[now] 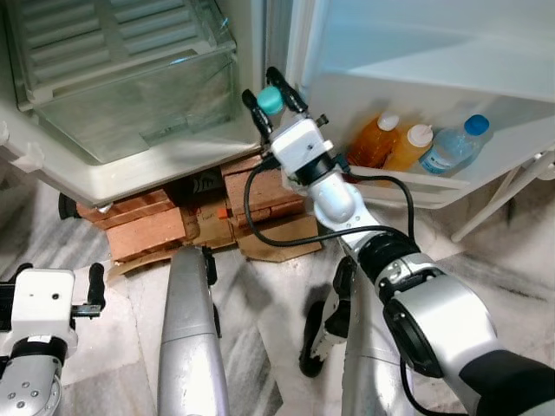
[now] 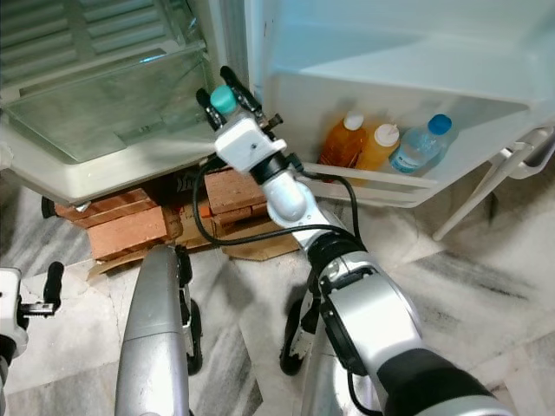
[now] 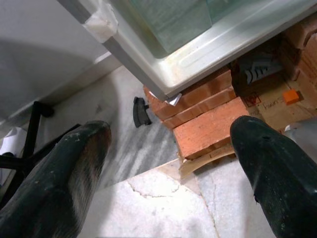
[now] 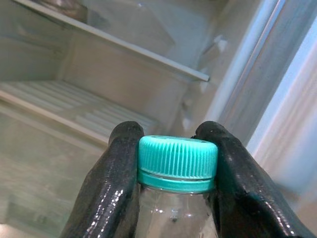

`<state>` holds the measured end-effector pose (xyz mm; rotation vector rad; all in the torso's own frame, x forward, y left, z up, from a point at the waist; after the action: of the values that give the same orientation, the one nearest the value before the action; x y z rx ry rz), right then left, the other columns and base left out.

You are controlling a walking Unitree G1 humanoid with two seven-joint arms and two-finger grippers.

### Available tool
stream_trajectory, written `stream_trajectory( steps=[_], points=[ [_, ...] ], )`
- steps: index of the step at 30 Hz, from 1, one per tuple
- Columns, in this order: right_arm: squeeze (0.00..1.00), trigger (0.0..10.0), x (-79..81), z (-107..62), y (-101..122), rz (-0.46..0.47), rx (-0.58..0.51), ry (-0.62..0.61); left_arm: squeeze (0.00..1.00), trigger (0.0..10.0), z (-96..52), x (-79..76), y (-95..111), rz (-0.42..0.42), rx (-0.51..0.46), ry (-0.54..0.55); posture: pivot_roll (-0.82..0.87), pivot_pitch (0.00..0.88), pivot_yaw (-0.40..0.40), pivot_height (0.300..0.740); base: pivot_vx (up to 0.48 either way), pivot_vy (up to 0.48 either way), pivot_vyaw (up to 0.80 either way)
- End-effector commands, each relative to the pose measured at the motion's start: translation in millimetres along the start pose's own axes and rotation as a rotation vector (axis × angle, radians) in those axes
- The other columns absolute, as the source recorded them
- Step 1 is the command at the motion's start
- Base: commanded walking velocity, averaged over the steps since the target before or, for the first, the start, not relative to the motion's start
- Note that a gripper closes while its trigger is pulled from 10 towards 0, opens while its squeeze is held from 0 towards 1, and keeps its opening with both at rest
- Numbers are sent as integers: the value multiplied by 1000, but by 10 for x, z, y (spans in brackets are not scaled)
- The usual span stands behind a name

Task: Restocking fridge

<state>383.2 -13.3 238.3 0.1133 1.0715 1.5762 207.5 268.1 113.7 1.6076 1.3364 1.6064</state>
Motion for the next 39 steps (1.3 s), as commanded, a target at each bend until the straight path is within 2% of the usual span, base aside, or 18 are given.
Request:
stream_trajectory(
  steps=[1, 5, 7, 10, 12, 17, 19, 22, 25, 27, 29, 30, 31, 32, 33, 35, 39],
  points=[
    [0, 10000, -365, 26, 141, -9, -74, -101, 0, 10000, -23, -17, -92, 17, 42, -17, 368, 389, -21, 537, 0, 0, 0],
    [0, 10000, -351, -207, 86, 8, -72, -104, 0, 10000, -10, -33, -109, 19, 42, -26, 355, 382, -12, 537, 0, 0, 0],
    [0, 10000, -373, -256, 91, 3, -76, -130, 0, 10000, 6, -45, -100, 18, 39, -31, 354, 378, -7, 537, 0, 0, 0],
    [0, 10000, -431, -269, 134, -5, -95, -179, 0, 10000, 38, -55, -74, 17, 31, -35, 354, 375, 3, 537, 0, 0, 0],
    [0, 10000, -530, -238, 237, -36, -133, -230, 0, 10000, 78, -59, -51, 20, 22, -42, 353, 367, 18, 537, 0, 0, 0],
    [0, 10000, -596, -167, 416, -61, -195, -250, 0, 10000, 121, -48, -41, 28, 15, -48, 358, 361, 30, 537, 0, 0, 0],
    [0, 10000, -612, -164, 435, -69, -202, -257, 0, 10000, 128, -44, -32, 29, 13, -48, 362, 358, 33, 537, 0, 0, 0],
    [0, 10000, -724, -169, 600, -91, -238, -292, 0, 10000, 146, -37, -10, 35, 5, -52, 363, 354, 40, 537, 0, 0, 0],
    [0, 10000, -746, -189, 658, -88, -246, -300, 0, 10000, 149, -39, -12, 39, 5, -55, 359, 352, 43, 537, 0, 0, 0],
    [0, 10000, -743, -233, 647, -69, -235, -306, 0, 10000, 156, -45, -17, 41, 5, -58, 351, 349, 45, 537, 0, 0, 0],
    [0, 10000, -706, -350, 541, -8, -170, -319, 0, 10000, 175, -62, -15, 44, 2, -65, 339, 342, 44, 537, 0, 0, 0],
    [0, 10000, -671, -449, 452, 35, -121, -331, 0, 10000, 191, -76, -7, 43, -3, -71, 324, 337, 43, 537, 0, 0, 0],
    [0, 10000, -589, -617, 307, 127, -38, -351, 0, 10000, 224, -103, 6, 41, -10, -80, 304, 330, 43, 537, 0, 0, 0],
    [0, 10000, -589, -617, 307, 127, -38, -351, 0, 10000, 224, -103, 6, 41, -10, -80, 304, 330, 43, 537, 0, 0, 0],
    [0, 10000, -499, -760, 204, 209, 30, -369, 0, 10000, 262, -134, 14, 38, -16, -90, 291, 326, 44, 537, 0, 0, 0],
    [0, 10000, -458, -809, 190, 244, 48, -371, 0, 10000, 271, -146, 20, 35, -19, -94, 291, 326, 44, 537, 0, 0, 0],
    [0, 10000, -194, -999, 255, 327, 108, -258, 0, 10000, 388, -271, 68, 19, -44, -126, 220, 291, 38, 537, 0, 0, 0]
  ],
)
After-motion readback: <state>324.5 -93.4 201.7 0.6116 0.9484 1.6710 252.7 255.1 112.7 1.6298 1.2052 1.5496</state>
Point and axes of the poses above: a point about 5 cm out from each wrist's last joint towards the gripper, its own z axis pointing out of the wrist towards the gripper, its own y axis along the axis of the wrist's last joint, x = y × z, the point moved 5 cm from there along z, pointing out of the wrist towards the gripper, and after that the axes turned 3 degrees about z, right-handed, at the moved point
